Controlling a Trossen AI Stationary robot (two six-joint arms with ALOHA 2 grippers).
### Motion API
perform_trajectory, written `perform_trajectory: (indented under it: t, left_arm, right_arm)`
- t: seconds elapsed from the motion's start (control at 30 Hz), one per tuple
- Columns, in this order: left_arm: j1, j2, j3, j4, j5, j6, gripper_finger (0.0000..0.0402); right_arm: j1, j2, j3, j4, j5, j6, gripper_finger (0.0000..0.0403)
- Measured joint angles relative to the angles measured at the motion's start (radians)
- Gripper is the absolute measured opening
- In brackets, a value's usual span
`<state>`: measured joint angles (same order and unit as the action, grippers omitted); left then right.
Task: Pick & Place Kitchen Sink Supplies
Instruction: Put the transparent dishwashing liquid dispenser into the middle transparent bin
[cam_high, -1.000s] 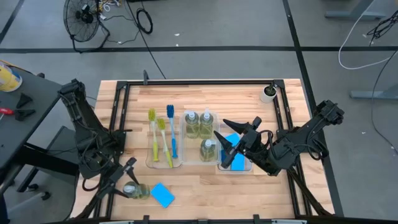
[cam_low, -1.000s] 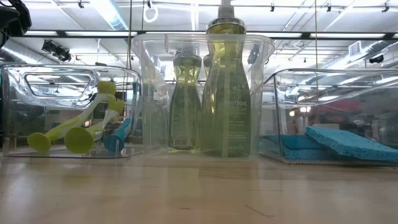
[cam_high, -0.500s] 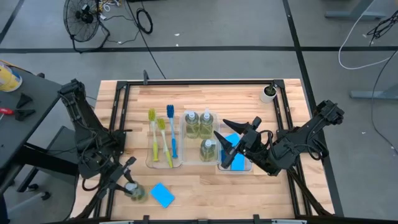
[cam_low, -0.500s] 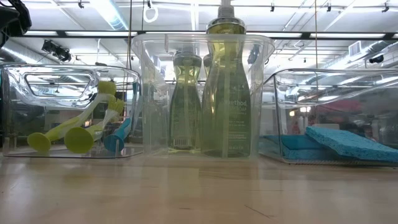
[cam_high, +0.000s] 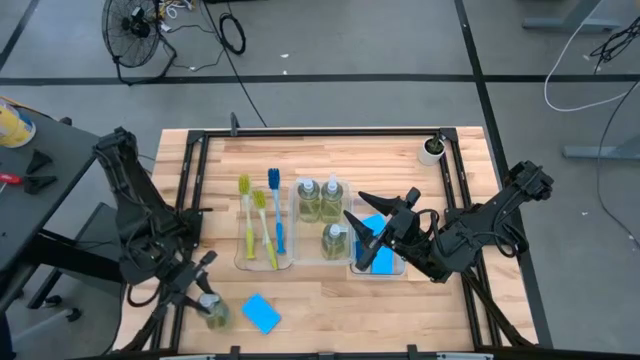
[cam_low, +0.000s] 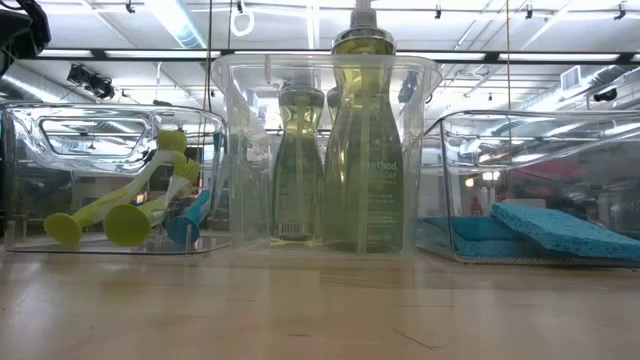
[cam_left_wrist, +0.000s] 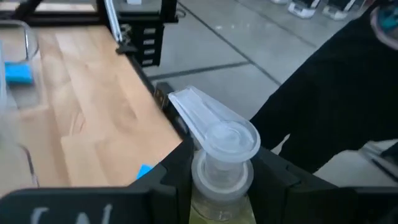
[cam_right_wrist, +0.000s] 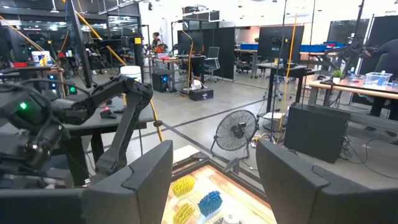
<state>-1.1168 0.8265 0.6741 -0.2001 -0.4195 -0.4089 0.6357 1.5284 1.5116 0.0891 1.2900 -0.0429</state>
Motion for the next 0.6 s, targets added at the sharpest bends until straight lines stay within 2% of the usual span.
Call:
perform_trajectory:
  t: [0.33,0.6]
  left_arm:
    - [0.011,-0.001,0.104,-0.015,-0.064,0.024,0.0119]
    - [0.089,-0.002,0.177,-0.069,-0.146,0.031,0.0119]
  right_arm:
    - [0.0,0.0,0.0,0.0,-0.014,0.0,0.0231]
    - [0.0,0.0,0.0,0.0,-0.046,0.012,0.0231]
